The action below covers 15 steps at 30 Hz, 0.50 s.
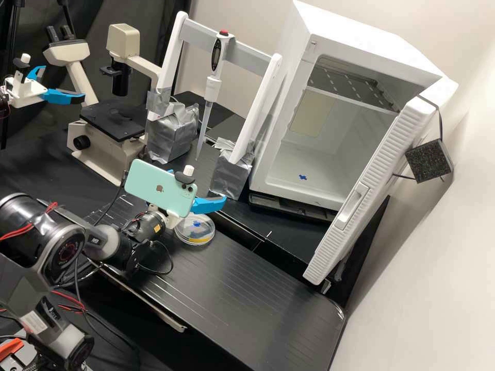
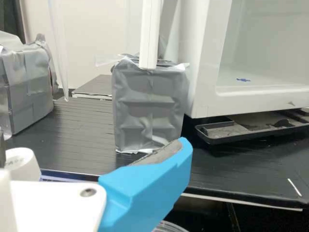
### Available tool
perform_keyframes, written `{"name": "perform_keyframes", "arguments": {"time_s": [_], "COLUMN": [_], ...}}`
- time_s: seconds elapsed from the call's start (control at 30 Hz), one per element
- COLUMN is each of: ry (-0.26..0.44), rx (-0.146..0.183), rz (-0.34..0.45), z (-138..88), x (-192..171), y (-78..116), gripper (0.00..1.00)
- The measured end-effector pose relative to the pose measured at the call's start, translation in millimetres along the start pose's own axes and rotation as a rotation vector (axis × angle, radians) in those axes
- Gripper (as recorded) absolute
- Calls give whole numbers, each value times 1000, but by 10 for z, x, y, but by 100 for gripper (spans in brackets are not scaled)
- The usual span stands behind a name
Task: Close the bottle
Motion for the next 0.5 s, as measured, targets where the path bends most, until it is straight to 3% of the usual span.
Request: {"name": "perform_keyframes", "arguments": {"time_s": [0.23, 0.5], "ry": [-4, -10], "rx": [8, 14], "rz": [12, 132], "z": [32, -32], "x": [-13, -44], "y": [58, 223], "gripper": [100, 100]}}
